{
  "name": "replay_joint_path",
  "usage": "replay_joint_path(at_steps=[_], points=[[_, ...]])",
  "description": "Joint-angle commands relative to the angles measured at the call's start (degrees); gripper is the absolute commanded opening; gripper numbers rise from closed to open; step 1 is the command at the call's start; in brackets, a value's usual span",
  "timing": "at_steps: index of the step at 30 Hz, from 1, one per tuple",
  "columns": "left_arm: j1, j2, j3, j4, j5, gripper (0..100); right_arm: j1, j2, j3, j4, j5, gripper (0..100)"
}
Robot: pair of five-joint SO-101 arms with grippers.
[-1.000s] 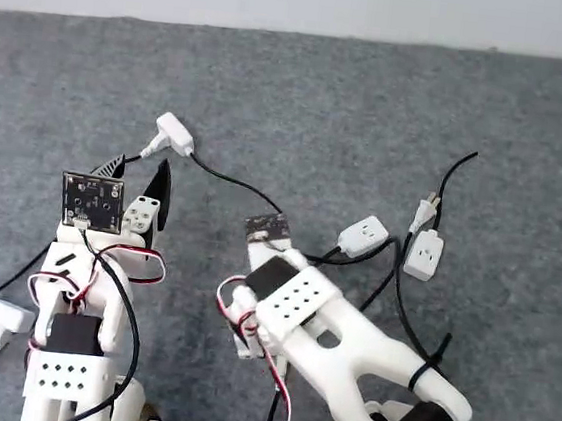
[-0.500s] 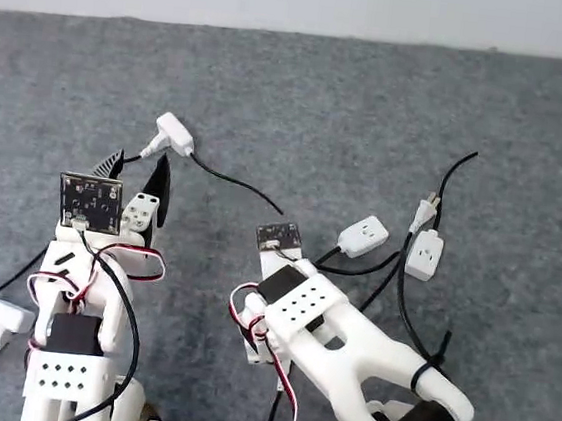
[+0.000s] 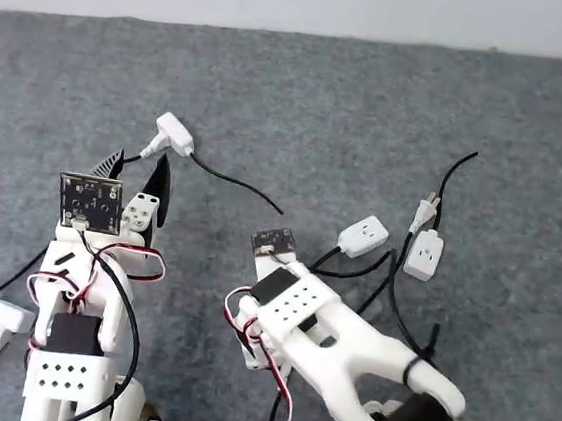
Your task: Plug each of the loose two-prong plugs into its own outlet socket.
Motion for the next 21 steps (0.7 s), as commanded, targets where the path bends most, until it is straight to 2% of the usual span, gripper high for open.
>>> replay_joint_path(at_steps=[1,7,10,21], points=[[-0.09,-0.09,-1.1,-1.49,1.14,19,-0.04,5.32,-0.26,-1.63,0.62,12.3],[-0.09,-0.09,-1.1,-1.49,1.14,19,-0.04,13.67,-2.9,-4.35,0.53,10.7],[-0.09,-0.09,-1.1,-1.49,1.14,19,-0.22,13.93,-3.69,-4.35,0.79,2.3],[-0.09,-0.09,-1.01,-1.49,1.14,19,0.13,13.85,-5.45,-3.82,0.88,0.7]])
